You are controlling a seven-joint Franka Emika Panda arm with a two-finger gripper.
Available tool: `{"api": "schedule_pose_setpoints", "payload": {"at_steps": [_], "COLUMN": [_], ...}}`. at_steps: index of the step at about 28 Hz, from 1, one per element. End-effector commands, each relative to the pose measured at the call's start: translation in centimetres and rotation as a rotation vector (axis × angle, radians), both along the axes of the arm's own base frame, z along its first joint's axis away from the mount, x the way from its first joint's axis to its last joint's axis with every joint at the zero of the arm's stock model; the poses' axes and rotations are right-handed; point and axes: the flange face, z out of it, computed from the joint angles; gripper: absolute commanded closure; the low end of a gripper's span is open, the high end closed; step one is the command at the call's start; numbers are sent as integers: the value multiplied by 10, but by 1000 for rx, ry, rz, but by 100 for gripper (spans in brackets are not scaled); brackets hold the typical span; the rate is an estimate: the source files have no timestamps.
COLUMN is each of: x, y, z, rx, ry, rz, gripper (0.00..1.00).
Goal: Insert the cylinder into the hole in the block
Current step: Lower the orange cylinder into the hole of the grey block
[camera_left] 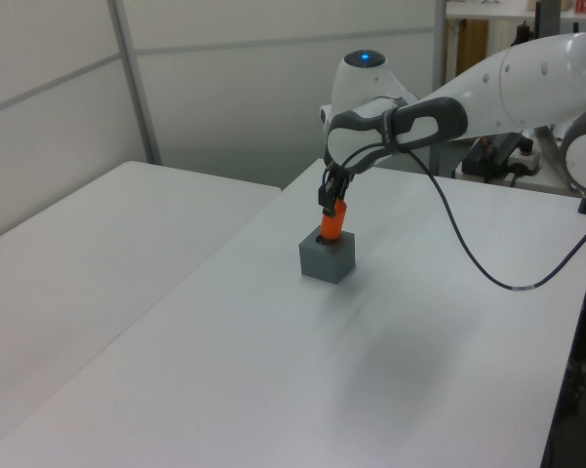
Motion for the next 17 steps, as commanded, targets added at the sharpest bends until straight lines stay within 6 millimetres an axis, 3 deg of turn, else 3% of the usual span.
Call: {"api": "schedule_pose_setpoints", "payload": {"at_steps": [1, 17], "x": [-1, 2], "y": [5, 20], "z": [0, -4], "rx": [-10, -6], "ry": [10, 18], "rz": [15, 38], "gripper": [59, 58]}}
